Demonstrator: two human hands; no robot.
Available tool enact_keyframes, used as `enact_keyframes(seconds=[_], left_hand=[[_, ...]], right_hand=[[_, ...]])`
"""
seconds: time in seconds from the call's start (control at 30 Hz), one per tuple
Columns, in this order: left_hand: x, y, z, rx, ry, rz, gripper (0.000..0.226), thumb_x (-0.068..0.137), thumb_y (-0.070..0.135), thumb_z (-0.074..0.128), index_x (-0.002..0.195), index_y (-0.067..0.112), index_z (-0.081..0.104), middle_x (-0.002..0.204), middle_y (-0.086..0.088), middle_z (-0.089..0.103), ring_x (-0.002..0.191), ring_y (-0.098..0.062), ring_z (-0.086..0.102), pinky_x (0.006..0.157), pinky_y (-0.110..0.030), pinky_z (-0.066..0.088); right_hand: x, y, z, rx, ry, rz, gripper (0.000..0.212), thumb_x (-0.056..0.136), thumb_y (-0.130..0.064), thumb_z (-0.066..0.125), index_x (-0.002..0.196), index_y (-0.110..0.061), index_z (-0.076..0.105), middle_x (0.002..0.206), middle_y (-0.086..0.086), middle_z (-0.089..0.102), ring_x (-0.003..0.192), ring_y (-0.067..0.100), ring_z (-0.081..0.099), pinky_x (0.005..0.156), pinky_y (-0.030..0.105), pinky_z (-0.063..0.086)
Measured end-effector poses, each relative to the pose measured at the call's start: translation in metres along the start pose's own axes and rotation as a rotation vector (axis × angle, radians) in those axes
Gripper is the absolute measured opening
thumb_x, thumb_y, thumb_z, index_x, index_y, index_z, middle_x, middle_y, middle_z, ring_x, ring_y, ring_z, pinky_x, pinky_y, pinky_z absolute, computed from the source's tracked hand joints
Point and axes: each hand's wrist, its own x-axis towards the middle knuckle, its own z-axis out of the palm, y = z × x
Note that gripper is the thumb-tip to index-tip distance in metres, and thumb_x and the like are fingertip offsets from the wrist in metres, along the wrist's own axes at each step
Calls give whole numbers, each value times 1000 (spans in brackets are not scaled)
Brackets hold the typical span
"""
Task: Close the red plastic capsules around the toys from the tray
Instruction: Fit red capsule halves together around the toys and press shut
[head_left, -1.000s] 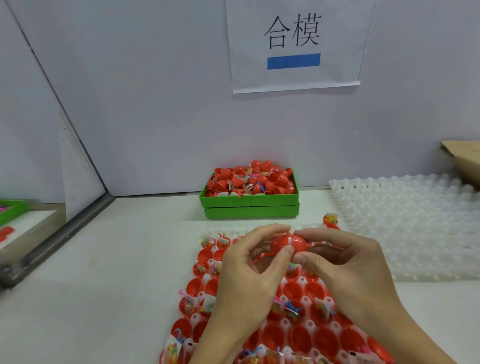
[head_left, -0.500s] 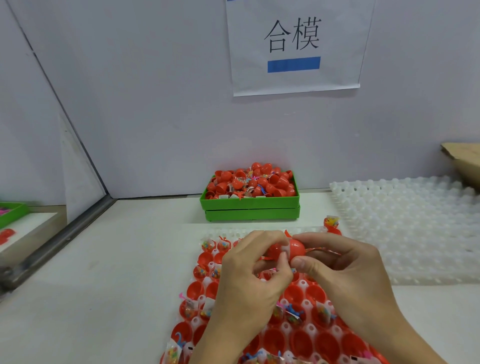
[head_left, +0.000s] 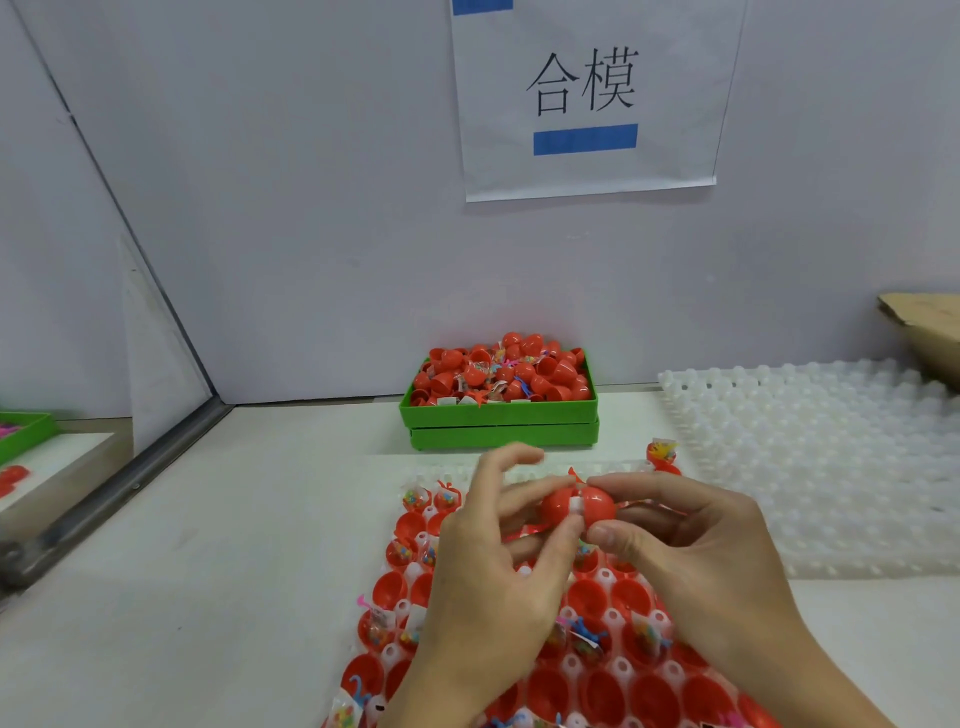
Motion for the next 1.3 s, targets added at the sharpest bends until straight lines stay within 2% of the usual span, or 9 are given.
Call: enact_keyframes(seconds=[0.1,0.23,0.4,0.53,0.63,0.83,1.0,1.13,1.3], left_hand=[[2,1,-3,-23,-65,-7,36,82,8,71,109,32,71,106,11,73,103,-9,69,79,-22,58],[4,1,-4,-24,-57,-47,48,79,-10,73,100,33,75,97,10,76,89,-7,72,78,-18,56],[7,0,-6,-77,-20,-69,44,76,-11,75,95,29,78,95,5,77,88,-11,73,78,-17,56],[6,-2,-5,-112,-41,-90,41,76,-5,78,104,25,75,96,6,77,91,-11,73,80,-18,56],[6,-2,-3,-112,-14,-72,38,75,-2,78,100,27,75,93,4,77,88,-12,74,78,-18,56],[7,-4,2,16,41,-60,56,73,-18,70,90,35,76,88,11,76,83,-6,72,74,-16,55],[5,-6,2,112,42,3,46,71,-20,69,98,16,79,85,7,72,78,-1,69,70,-11,52],[4,-10,4,130,61,-4,50,73,-28,57,101,9,77,83,0,71,67,-2,69,66,-15,55],[4,-7,2,305,90,88,38,71,-8,66,101,13,78,84,5,71,76,-4,68,70,-17,56]], right_hand=[[1,0,-2,1,7,-18,33,57,-19,80,88,-32,78,76,4,77,71,16,75,64,18,56],[0,0,-2,-15,-29,-26,34,59,-19,79,91,-33,78,74,5,76,70,17,75,65,18,56],[-1,-3,-4,-53,-60,-67,35,68,-2,80,88,-31,81,80,4,77,72,18,74,69,21,59],[3,4,-3,-86,2,-76,50,72,18,73,79,-32,79,67,2,75,57,9,70,59,14,53],[4,6,-3,-116,13,-100,52,73,20,71,81,-32,77,66,-1,75,56,6,69,58,12,52],[6,13,-5,-213,-28,-155,54,71,26,67,85,-25,78,70,-9,75,60,-1,67,61,10,51],[5,15,-5,-277,-9,-169,58,72,24,67,86,-31,78,69,-15,74,62,-3,68,62,9,51],[2,18,-3,-335,13,-171,62,73,21,68,87,-39,76,73,-15,76,68,4,73,71,22,59],[2,19,0,-322,-37,-147,48,82,9,69,99,-36,76,84,-11,77,80,9,75,79,37,61]])
